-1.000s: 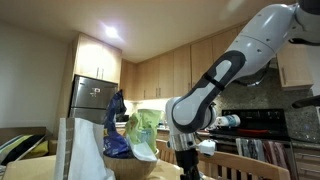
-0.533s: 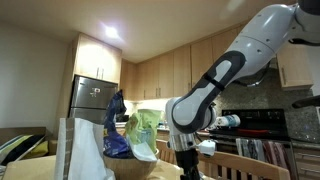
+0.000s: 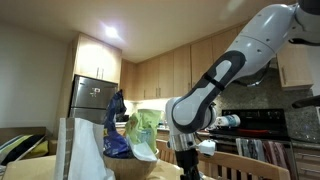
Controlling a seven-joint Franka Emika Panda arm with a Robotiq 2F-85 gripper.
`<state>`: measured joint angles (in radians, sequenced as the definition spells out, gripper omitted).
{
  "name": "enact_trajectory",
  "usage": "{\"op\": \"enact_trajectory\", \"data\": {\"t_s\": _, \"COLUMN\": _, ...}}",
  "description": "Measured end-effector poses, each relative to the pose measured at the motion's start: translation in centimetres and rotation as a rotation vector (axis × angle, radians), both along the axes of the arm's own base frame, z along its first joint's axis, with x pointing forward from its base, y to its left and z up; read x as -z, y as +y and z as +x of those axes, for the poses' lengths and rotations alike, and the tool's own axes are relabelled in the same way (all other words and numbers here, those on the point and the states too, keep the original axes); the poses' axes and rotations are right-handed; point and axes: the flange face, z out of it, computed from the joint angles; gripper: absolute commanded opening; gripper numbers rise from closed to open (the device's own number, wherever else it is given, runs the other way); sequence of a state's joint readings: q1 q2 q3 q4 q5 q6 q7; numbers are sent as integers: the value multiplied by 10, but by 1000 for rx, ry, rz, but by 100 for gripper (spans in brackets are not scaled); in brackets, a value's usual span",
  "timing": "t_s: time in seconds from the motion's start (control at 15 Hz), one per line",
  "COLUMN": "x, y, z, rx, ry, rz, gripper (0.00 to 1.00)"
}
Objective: Slide the wooden bowl forward then unfold the towel
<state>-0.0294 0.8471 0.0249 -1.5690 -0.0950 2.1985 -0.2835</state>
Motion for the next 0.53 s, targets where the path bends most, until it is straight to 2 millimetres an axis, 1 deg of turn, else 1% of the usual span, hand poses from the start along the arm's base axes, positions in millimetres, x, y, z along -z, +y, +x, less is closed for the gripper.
{"op": "enact_trajectory", "data": {"t_s": 0.2, "x": 3, "y": 1, "z": -1, "rx": -3, "ry": 5, "rz": 2, "gripper": 100}}
{"op": "enact_trajectory", "data": {"t_s": 0.53, "x": 15, "y": 11, "z": -5, "rx": -14, "ry": 23, "rz": 10, "gripper": 100}}
